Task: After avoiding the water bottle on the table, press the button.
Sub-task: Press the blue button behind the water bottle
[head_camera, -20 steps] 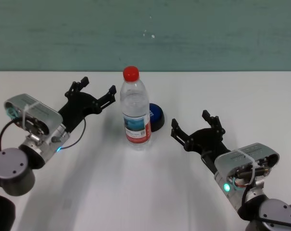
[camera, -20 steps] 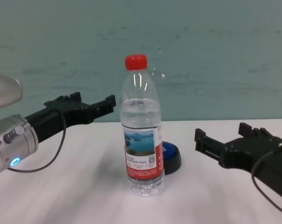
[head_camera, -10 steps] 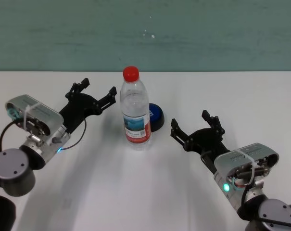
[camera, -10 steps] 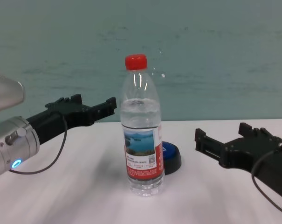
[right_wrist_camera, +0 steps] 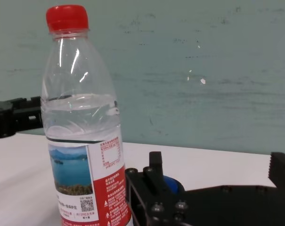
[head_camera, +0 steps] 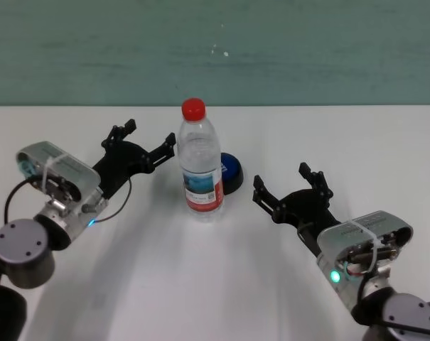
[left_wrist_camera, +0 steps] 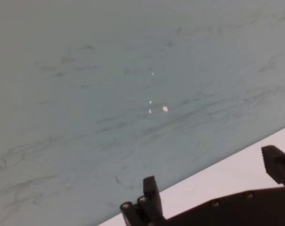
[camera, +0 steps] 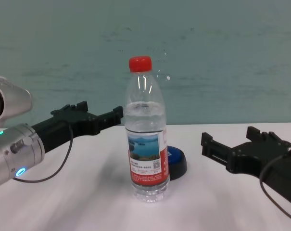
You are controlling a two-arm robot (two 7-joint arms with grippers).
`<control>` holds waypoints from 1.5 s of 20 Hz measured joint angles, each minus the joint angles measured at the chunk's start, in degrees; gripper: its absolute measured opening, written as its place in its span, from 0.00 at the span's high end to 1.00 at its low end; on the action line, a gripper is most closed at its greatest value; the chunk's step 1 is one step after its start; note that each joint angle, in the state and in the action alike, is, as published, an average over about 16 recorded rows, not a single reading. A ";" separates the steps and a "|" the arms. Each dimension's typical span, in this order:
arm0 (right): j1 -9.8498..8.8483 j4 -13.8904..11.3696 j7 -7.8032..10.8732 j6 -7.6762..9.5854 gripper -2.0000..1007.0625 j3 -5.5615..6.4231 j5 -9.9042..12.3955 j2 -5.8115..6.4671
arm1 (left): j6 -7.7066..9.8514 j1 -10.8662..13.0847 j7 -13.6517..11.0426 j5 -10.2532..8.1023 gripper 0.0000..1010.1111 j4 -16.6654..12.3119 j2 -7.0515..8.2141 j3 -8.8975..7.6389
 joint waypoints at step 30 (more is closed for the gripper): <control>0.00 0.00 0.00 0.00 0.00 0.00 0.00 0.00 | 0.52 1.83 0.91 -1.01 0.00 -1.47 1.48 -3.14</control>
